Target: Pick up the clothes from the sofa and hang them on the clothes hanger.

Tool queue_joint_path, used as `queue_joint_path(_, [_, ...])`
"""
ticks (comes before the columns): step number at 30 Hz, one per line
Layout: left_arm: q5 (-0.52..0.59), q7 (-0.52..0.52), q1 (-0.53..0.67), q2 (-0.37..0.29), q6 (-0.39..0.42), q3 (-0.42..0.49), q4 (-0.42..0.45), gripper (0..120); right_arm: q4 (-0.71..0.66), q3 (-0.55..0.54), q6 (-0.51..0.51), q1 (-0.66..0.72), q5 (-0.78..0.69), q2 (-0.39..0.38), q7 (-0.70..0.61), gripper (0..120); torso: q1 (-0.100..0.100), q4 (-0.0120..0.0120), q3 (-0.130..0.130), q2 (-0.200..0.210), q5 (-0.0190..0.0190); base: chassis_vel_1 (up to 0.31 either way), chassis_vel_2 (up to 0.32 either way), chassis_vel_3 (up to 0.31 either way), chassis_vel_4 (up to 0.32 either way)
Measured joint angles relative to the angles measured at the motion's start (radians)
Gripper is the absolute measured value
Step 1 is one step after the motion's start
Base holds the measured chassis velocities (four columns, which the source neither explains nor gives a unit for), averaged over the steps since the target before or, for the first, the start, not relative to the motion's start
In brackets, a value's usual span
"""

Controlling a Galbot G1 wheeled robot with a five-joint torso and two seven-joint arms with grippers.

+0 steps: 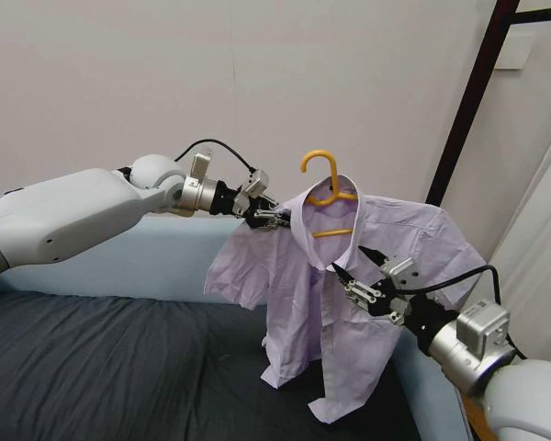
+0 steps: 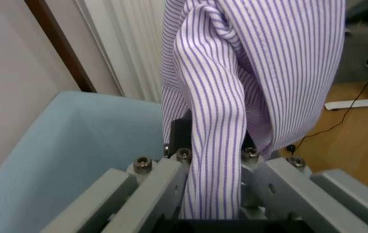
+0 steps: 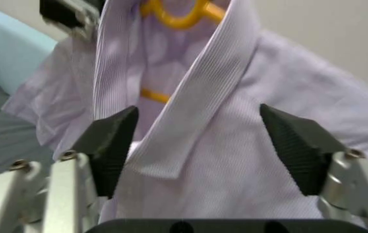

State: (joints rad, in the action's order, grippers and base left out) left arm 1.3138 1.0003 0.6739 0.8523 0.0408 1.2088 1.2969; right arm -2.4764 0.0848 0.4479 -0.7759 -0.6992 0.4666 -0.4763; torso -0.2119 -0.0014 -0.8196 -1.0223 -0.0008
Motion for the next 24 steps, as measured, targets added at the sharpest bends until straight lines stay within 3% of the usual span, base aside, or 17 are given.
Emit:
queue_joint_path(6, [0.007,-0.006,-0.005,-0.002,0.000,0.000,0.011,1,0.021,-0.036,0.002,0.005,0.015,0.009,0.007,98,0.000,0.0000,0.000,0.000,0.0000,0.000,0.000,0.000,0.000])
queue_joint_path(19, [0.013,-0.010,-0.004,0.002,-0.001,-0.005,0.000,1,0.012,-0.041,-0.010,-0.027,-0.056,0.021,0.015,100,0.000,0.0001,0.000,0.000,0.0001,0.000,0.000,0.000,0.000])
queue_joint_path(24, [0.011,-0.010,-0.016,0.001,-0.004,-0.027,-0.008,1,-0.023,-0.016,-0.019,-0.069,-0.148,-0.001,0.016,100,0.000,0.0000,0.000,0.000,0.0000,0.000,0.000,0.000,0.000])
